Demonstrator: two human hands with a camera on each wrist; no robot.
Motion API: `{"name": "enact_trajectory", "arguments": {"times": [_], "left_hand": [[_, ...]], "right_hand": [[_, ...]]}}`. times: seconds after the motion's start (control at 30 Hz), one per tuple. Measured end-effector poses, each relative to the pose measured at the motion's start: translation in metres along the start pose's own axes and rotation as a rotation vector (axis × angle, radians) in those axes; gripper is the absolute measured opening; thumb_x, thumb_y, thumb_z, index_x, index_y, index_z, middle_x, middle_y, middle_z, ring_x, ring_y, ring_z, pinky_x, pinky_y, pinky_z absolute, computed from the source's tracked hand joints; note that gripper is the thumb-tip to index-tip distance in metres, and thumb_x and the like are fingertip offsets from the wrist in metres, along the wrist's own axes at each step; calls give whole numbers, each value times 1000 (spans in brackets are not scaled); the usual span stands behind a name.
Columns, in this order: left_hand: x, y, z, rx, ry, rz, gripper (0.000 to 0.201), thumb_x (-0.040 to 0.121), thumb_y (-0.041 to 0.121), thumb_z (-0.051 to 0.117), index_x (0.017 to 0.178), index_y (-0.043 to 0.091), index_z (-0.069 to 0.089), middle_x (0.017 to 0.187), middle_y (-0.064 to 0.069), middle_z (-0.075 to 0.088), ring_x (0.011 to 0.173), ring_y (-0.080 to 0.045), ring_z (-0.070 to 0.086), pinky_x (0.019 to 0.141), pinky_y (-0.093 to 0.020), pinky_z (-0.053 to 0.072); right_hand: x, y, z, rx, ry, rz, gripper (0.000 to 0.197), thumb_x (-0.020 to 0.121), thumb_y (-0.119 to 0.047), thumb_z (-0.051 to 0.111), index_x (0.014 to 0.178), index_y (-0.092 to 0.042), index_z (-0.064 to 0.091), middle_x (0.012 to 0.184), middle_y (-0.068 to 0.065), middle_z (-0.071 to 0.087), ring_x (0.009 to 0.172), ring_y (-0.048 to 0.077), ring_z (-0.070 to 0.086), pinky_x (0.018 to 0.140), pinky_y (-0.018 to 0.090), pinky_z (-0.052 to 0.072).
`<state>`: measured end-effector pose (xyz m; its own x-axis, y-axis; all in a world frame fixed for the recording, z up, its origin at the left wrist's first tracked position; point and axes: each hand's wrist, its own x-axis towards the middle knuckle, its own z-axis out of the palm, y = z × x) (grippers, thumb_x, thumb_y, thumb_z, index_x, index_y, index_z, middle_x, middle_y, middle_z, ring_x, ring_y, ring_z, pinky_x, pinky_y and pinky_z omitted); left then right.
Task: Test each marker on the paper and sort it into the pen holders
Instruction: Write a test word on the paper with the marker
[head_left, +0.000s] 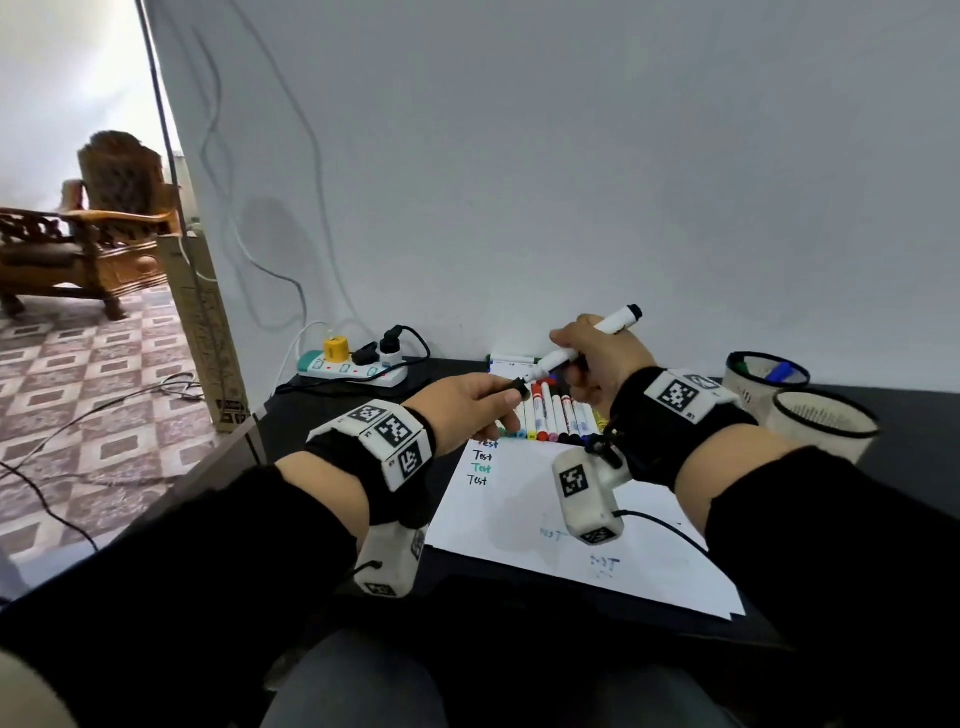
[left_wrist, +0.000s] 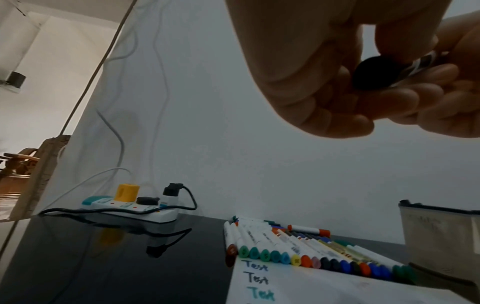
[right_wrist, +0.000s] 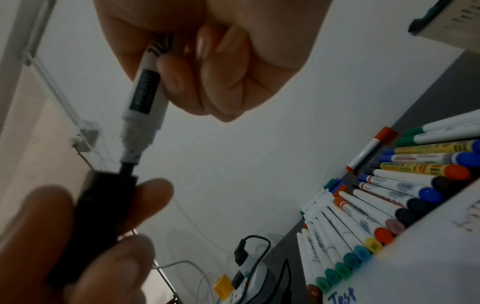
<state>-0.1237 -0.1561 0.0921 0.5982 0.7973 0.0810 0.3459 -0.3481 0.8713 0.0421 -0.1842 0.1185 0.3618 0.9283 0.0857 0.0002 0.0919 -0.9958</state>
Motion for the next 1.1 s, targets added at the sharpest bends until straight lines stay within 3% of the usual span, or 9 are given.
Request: {"name": "enact_trajectory", "arguments": {"times": [0.13, 0.27, 0.47, 0.57, 0.73, 0.9, 1.1], "left_hand": [[1, 12, 6, -3, -7, 44, 12, 98, 23, 44, 101, 21, 56, 75, 10, 62, 60, -1, 53, 60, -9, 46], [4, 21, 8, -41, -10, 72, 15, 98, 22, 43, 98, 23, 58, 74, 9, 62, 58, -3, 52, 61, -15, 44], [9, 37, 17, -114, -33, 118, 16, 98, 21, 45, 95, 25, 59, 66, 12, 62, 52, 2, 51, 62, -13, 45], [12, 40, 18, -103, -11, 93, 15, 97, 24, 47, 94, 26, 61, 64, 13, 63, 55, -1, 52, 66, -17, 47], [12, 48, 15, -61, 13, 52, 19, 95, 33, 49, 86, 25, 64, 64, 7, 55, 61, -10, 50, 75, -26, 47], [14, 63, 19, 24, 76, 92, 23, 94, 36, 51, 77, 28, 64, 60, 7, 51, 58, -10, 48, 75, -30, 45], [20, 65, 22, 115, 140, 76, 26, 95, 36, 48, 75, 27, 61, 63, 7, 50, 58, -9, 45, 72, -26, 38]], "right_hand": [[-7, -10, -8, -3, -4, -23, 41, 87, -7, 56, 54, -16, 33, 51, 8, 36, 32, 11, 29, 36, 13, 20], [-10, -20, -17, 5, -17, -50, 40, 88, -6, 55, 56, -15, 32, 55, 9, 33, 32, 11, 30, 36, 13, 21], [-14, -30, -23, -27, -72, -90, 42, 88, -5, 56, 55, -16, 31, 48, 5, 33, 33, 11, 30, 37, 15, 19], [-14, -33, -28, -18, -99, -97, 43, 90, -5, 55, 56, -16, 31, 47, 4, 32, 32, 10, 28, 38, 15, 16], [-14, -37, -37, 0, -125, -61, 43, 94, -20, 57, 58, -16, 33, 45, 5, 39, 33, 10, 29, 36, 16, 20], [-11, -35, -34, 188, -45, -19, 37, 91, -8, 50, 58, -16, 37, 42, 2, 36, 35, 11, 28, 35, 14, 20], [-4, -28, -29, 243, 8, 32, 28, 90, -7, 48, 64, -15, 41, 48, 2, 36, 35, 10, 33, 33, 14, 23]]}}
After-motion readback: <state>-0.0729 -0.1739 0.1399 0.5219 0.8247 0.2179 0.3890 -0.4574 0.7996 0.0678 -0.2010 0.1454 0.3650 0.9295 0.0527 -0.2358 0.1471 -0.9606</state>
